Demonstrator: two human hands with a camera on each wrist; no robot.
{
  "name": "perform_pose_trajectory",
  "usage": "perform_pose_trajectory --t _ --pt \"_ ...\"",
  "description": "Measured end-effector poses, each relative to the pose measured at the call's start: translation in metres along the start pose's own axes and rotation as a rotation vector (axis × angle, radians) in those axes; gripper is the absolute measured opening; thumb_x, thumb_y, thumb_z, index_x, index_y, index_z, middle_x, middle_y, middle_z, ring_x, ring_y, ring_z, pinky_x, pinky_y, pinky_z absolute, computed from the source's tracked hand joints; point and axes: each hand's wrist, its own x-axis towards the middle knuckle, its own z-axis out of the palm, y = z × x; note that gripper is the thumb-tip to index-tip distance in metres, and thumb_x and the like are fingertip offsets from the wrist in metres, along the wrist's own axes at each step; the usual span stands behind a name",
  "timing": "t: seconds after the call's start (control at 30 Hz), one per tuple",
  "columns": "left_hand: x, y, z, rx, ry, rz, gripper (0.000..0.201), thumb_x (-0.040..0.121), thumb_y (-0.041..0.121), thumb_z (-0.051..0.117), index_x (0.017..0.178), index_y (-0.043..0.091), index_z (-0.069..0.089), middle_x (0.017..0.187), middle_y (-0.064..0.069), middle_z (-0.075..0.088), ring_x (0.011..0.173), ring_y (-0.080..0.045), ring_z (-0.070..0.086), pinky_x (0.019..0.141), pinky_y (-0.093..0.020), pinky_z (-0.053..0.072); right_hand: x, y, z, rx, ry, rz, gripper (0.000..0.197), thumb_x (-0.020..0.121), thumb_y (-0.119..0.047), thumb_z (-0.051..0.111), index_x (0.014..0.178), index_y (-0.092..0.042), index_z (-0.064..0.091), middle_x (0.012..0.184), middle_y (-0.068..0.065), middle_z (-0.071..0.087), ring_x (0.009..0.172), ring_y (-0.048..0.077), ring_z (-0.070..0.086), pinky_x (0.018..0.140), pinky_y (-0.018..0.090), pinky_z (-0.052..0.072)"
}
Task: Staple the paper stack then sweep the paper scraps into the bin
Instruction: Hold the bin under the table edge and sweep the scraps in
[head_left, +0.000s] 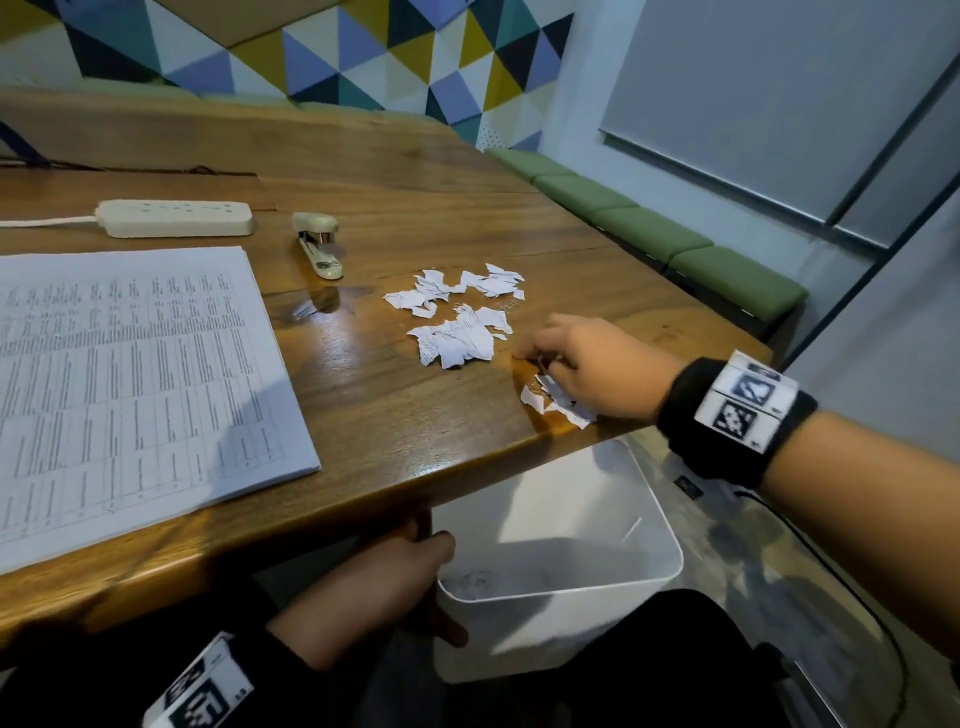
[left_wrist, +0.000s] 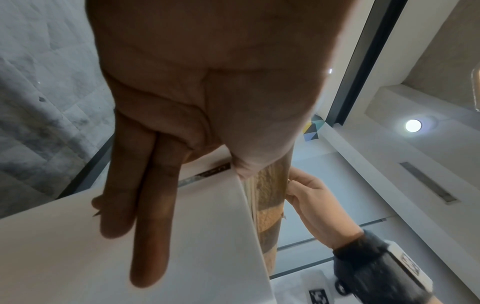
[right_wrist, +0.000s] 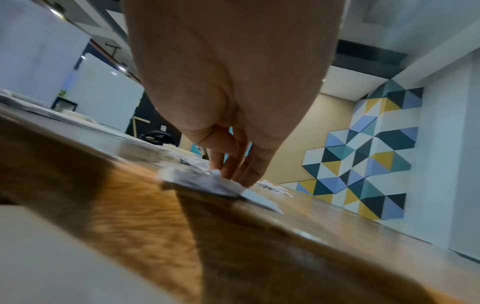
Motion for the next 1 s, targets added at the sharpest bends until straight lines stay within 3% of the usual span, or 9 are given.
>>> perform_pose_trajectory --t 0.07,0.17,0.3,0.37,0.47,0.67,0.8,0.9,1.0 --pt "-0.002 0.001 0.001 0.001 0.006 0.013 0.020 0.101 0.021 0.050 0.121 0.025 0.045 0.109 -0.017 0.073 0.074 -0.038 0.081 0.073 -0.037 0.066 -0.021 -0.005 0.003 0.014 0.000 -0.043 0.042 0.099 -0.007 0.045 0.130 -0.025 0.067 0.116 -0.007 0.057 0.106 0.013 0.057 0.099 0.029 0.048" --pt "-0.003 0.003 0.001 0.009 0.031 0.021 0.025 0.103 0.022 0.050 0.127 0.022 0.047 0.109 -0.018 0.072 0.067 -0.030 0.082 0.049 -0.022 0.059 -0.046 0.002 0.005 0.081 0.045 -0.079 0.041 0.099 -0.008 0.045 0.127 -0.027 0.069 0.118 -0.011 0.061 0.106 0.006 0.058 0.096 0.019 0.043" --pt "0.003 -0.001 0.006 0.070 0.143 0.062 0.041 0.104 0.020 0.052 0.144 0.015 0.045 0.102 -0.004 0.060 0.038 0.004 0.067 0.029 -0.009 0.042 -0.045 0.025 0.002 0.072 0.138 0.028 0.042 0.098 -0.007 0.050 0.133 -0.021 0.067 0.124 -0.002 0.063 0.110 0.014 0.060 0.102 0.029 0.048" --pt "0.003 0.001 0.009 0.066 0.144 0.071 0.046 0.104 0.017 0.052 0.149 0.013 0.042 0.117 -0.006 0.057 0.034 0.010 0.062 0.027 -0.008 0.039 -0.045 0.028 0.005 0.048 0.071 0.060 0.045 0.095 -0.007 0.050 0.136 -0.020 0.065 0.127 0.000 0.061 0.116 0.019 0.060 0.107 0.037 0.049" --pt "0.002 0.000 0.006 0.054 0.132 0.050 0.047 0.104 0.018 0.051 0.150 0.014 0.041 0.131 -0.015 0.057 0.040 -0.004 0.071 0.031 -0.011 0.045 -0.058 0.015 0.013 0.042 0.062 0.011 0.042 0.098 -0.011 0.048 0.135 -0.022 0.065 0.125 -0.002 0.059 0.113 0.017 0.060 0.105 0.038 0.050" --pt "-0.002 -0.003 -0.001 -0.044 0.093 0.046 0.037 0.102 0.021 0.052 0.137 0.016 0.047 0.119 -0.019 0.067 0.057 -0.023 0.080 0.043 -0.020 0.055 -0.090 -0.008 0.018 0.122 0.127 -0.095 0.044 0.092 -0.007 0.050 0.127 -0.027 0.068 0.115 -0.012 0.064 0.105 0.005 0.062 0.098 0.022 0.050" --pt "-0.006 -0.010 -0.003 -0.110 0.076 0.075 0.034 0.100 0.017 0.054 0.133 0.010 0.050 0.124 -0.028 0.062 0.058 -0.033 0.080 0.047 -0.027 0.058 -0.076 -0.009 0.015 0.134 0.228 -0.053 0.045 0.094 -0.010 0.051 0.134 -0.024 0.065 0.120 -0.010 0.065 0.110 0.008 0.061 0.101 0.025 0.048" --pt "-0.009 -0.011 -0.003 -0.119 0.108 0.093 0.036 0.101 0.014 0.054 0.136 0.011 0.048 0.127 -0.027 0.060 0.051 -0.029 0.078 0.042 -0.024 0.056 -0.064 -0.017 0.016 0.102 0.143 -0.074 0.045 0.097 -0.013 0.051 0.139 -0.022 0.062 0.130 -0.007 0.062 0.115 0.010 0.059 0.105 0.028 0.047" --pt "-0.008 -0.014 -0.005 -0.122 0.085 0.103 0.037 0.101 0.016 0.052 0.138 0.013 0.046 0.123 -0.030 0.063 0.061 -0.039 0.079 0.045 -0.027 0.058 -0.068 -0.024 0.023 0.092 0.090 -0.089 0.044 0.094 -0.010 0.051 0.134 -0.024 0.064 0.125 -0.008 0.060 0.110 0.010 0.059 0.102 0.029 0.050"
